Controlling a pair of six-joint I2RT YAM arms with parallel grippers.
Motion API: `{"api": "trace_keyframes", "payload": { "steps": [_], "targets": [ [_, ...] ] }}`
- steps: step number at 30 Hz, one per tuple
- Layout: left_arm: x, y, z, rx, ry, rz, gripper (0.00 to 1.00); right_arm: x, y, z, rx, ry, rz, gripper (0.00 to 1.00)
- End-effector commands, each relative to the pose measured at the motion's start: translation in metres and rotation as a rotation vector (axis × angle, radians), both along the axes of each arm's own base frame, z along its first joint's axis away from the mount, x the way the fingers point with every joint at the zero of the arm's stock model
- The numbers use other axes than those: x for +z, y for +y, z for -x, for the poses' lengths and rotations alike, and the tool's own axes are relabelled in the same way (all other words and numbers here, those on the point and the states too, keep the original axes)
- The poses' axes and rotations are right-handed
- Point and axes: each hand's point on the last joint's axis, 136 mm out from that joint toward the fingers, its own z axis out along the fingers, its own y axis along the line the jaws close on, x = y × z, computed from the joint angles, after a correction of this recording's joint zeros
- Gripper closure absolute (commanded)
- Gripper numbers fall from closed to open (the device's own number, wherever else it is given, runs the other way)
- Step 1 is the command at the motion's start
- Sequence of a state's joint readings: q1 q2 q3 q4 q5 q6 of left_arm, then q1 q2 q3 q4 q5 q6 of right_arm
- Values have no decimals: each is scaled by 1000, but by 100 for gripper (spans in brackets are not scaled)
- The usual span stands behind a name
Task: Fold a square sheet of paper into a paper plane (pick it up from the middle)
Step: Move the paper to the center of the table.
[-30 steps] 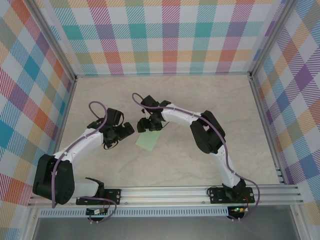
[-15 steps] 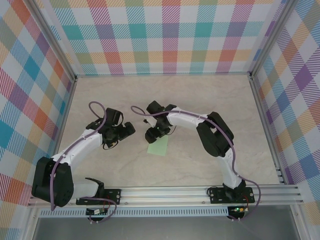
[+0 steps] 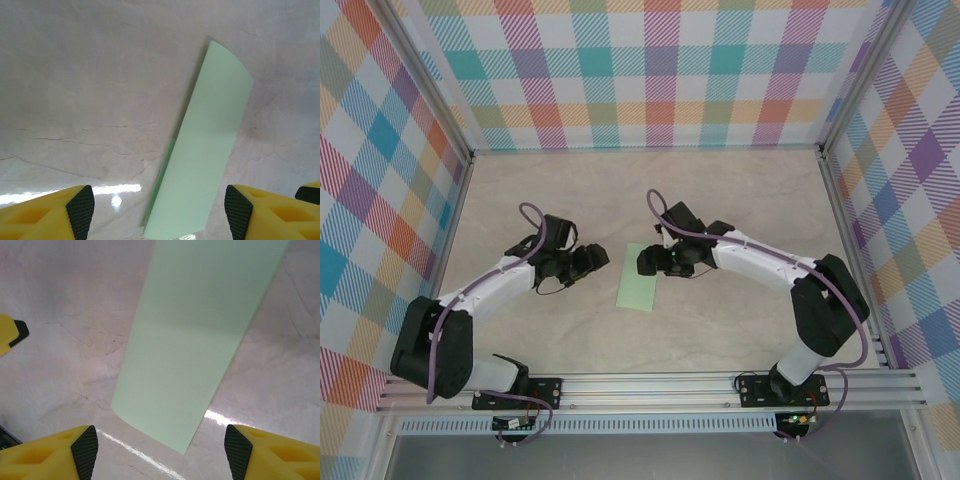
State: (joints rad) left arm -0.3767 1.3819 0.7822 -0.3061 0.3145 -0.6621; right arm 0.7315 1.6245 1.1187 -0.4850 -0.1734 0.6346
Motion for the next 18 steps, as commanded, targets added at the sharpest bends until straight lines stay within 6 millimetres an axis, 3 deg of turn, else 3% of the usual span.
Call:
{"api": "trace_keyframes", "payload": {
  "steps": [1, 5, 10, 14, 18],
  "targets": [
    [9, -25, -9, -55, -31, 63, 29, -12, -1, 8, -189, 124, -49, 31],
    [1, -44, -4, -90, 0, 88, 33, -28, -2, 18, -238, 195, -73, 34],
    [-6, -72, 1, -164, 23, 130, 50, -38, -4, 23, -256, 221, -67, 39],
    [-14, -86, -6, -186, 37, 127, 57, -47, -8, 27, -277, 246, -56, 42],
    [-27, -89, -18, -159, 48, 101, 62, -52, -6, 31, -280, 268, -73, 43]
  ]
}}
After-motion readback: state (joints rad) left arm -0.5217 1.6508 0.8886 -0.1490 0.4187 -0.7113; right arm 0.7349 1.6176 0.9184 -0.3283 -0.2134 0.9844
